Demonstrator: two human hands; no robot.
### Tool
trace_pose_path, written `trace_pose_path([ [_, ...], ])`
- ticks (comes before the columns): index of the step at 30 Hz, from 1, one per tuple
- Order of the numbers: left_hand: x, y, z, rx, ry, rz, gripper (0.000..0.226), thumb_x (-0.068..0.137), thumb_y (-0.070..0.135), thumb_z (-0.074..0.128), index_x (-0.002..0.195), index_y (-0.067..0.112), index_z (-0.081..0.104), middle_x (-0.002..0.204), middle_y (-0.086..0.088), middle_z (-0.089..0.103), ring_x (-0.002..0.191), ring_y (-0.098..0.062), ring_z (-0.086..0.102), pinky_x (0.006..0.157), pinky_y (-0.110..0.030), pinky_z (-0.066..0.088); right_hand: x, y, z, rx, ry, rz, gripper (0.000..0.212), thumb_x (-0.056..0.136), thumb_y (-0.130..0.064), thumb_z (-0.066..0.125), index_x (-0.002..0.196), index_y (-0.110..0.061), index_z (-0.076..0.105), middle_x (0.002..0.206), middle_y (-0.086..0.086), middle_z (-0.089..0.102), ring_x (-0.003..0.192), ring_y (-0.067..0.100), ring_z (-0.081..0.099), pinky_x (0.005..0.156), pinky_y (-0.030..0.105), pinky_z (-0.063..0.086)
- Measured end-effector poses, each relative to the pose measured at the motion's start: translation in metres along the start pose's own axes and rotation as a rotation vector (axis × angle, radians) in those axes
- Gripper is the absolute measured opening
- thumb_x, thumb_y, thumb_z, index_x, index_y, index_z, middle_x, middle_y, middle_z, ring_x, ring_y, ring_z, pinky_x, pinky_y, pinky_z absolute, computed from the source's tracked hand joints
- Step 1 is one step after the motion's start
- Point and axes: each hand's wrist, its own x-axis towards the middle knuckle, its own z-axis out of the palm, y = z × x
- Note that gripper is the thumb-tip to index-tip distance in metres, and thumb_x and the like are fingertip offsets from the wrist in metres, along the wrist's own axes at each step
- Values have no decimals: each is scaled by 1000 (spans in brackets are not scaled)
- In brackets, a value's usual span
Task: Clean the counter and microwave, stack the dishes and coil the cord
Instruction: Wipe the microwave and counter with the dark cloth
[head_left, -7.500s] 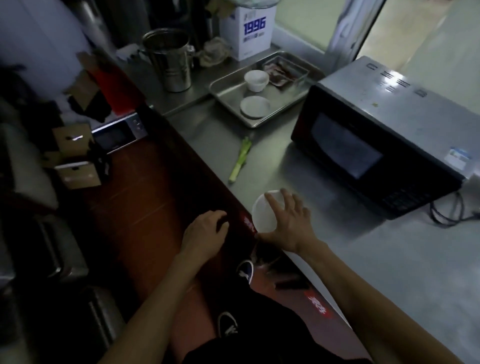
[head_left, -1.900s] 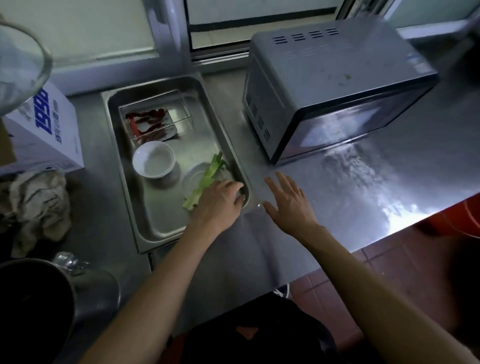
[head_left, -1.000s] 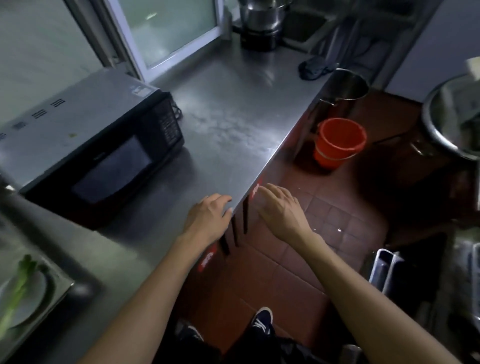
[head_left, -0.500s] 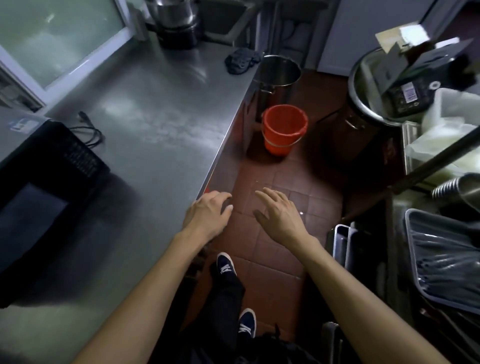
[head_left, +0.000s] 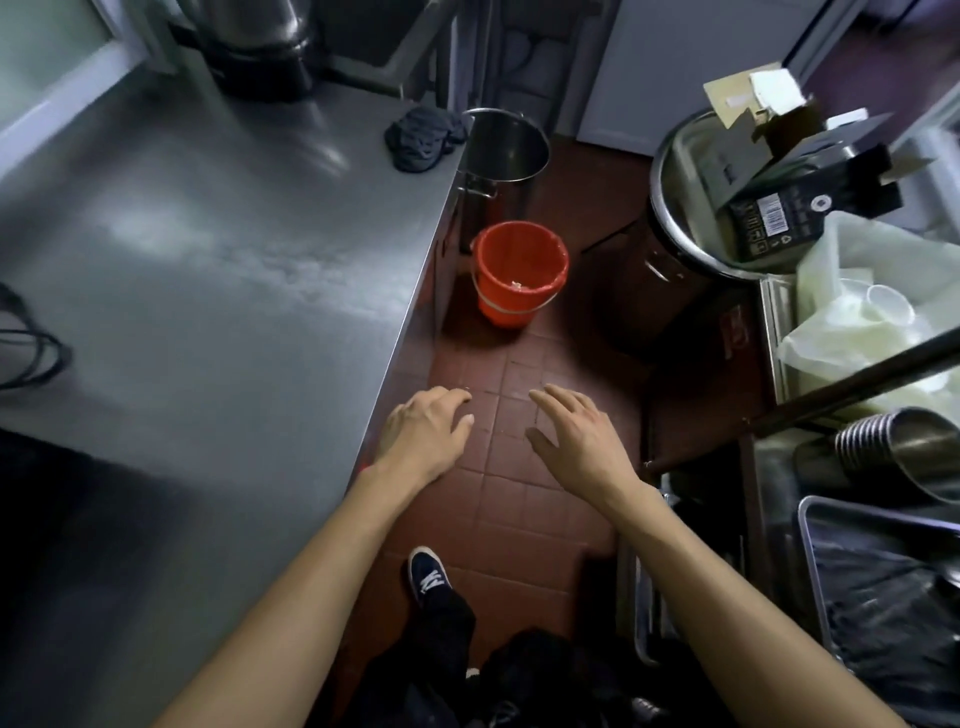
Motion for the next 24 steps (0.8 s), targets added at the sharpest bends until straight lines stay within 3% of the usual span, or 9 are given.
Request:
trace_pose_path([
  [9,103,20,-33,42,-6,89,37,97,39,51,131,27,58,125,2,62,116,-23,57,96,-38,47,85,25,-31,80,47,58,64,96,-39,57,153,-22,32,156,3,39,141,24,36,109,41,38],
  [17,210,40,-31,90,-44,51,36,98,41,50,131,28,57,125,4,61,116,-21,57,96,-36,47,187,88,-39,143,2,60,65,96,-38,57,154,-24,31,158,3,36,143,25,33,111,43,36],
  [24,299,61,-47,92,-5,-61,35,98,37,53,131,27,58,126,4,61,117,-23,56,95,-34,45,296,132,-70,145,-14,-54,65,94,-34,58,152,-20,34,157,6,37,141,29,37,108,46,40],
])
